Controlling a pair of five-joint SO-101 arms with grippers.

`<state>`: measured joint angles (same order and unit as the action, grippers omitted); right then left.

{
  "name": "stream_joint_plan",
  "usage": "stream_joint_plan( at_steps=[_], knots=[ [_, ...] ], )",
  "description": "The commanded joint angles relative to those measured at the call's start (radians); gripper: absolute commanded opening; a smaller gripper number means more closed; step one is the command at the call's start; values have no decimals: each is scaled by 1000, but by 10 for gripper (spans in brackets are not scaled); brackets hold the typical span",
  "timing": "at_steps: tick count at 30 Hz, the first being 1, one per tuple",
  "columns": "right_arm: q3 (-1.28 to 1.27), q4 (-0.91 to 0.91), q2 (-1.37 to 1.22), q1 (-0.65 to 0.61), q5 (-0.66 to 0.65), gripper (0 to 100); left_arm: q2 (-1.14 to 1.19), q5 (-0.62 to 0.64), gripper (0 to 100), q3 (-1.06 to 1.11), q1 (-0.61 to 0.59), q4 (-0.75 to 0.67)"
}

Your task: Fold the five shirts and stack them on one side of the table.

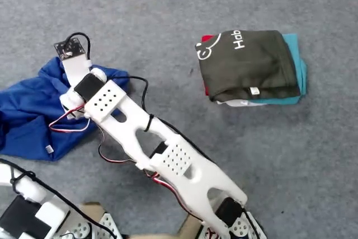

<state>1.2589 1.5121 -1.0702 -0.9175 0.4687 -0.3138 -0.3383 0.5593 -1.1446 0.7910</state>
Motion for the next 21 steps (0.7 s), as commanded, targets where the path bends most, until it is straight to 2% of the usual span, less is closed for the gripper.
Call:
stream_joint_plan(
  at_steps=[1, 11, 21],
  knots=[
    [99, -17, -10, -17, 25, 159, -21, -6, 29, 7, -24, -12],
    [183, -29, -114, -94, 21, 158, -23, -6, 29, 12, -18, -12],
    [407, 121, -113, -37, 5, 157, -17, -6, 29, 12, -24, -14]
  ],
)
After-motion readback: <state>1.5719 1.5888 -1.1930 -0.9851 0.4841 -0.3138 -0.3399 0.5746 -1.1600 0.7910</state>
